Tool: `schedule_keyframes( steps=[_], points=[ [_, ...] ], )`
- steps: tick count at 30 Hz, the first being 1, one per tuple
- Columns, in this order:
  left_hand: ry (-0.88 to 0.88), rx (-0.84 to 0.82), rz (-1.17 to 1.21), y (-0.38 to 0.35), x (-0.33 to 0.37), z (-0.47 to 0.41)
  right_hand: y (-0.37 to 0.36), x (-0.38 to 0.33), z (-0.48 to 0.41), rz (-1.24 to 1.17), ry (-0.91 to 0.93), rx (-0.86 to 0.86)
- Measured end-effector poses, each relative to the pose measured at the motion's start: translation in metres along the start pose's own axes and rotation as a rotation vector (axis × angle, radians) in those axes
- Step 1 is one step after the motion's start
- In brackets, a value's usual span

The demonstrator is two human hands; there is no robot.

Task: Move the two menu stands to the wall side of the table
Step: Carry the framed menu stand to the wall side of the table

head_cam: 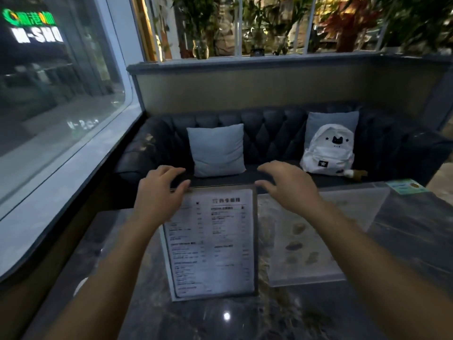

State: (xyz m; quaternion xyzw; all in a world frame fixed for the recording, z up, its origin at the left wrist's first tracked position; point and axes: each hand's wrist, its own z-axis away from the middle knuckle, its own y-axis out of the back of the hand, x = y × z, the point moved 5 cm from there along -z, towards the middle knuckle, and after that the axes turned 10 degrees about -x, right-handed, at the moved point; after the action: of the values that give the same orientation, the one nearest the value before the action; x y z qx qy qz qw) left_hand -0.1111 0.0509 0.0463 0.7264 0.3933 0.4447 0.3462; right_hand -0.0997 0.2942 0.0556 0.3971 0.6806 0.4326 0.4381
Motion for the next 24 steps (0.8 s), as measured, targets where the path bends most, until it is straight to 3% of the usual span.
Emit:
schedule_keyframes(
  steps=[4, 9, 15, 17, 22, 24],
  points=[
    [0.09, -0.024, 0.078, -0.003, -0.031, 0.007, -0.023, -0.011, -0.014, 0.006, -0.081, -0.163],
    [0.301, -0.036, 0.529, -0.02, -0.06, 0.02, -0.037, -0.016, -0.019, 0.067, -0.154, -0.271],
    [0.386, -0.033, 0.747, -0.041, -0.072, 0.028, -0.042, -0.027, -0.018, -0.064, -0.29, -0.36],
    [0.397, -0.002, 0.821, -0.046, -0.074, 0.033, -0.049, -0.029, -0.015, -0.234, -0.347, -0.324],
    [0.38, 0.043, 0.921, -0.056, -0.079, 0.048, -0.08, -0.021, 0.015, -0.787, -0.395, 0.046],
    [0.374, 0.038, 0.947, -0.06, -0.081, 0.055, -0.099, -0.016, 0.028, -0.902, -0.401, 0.093]
  ],
)
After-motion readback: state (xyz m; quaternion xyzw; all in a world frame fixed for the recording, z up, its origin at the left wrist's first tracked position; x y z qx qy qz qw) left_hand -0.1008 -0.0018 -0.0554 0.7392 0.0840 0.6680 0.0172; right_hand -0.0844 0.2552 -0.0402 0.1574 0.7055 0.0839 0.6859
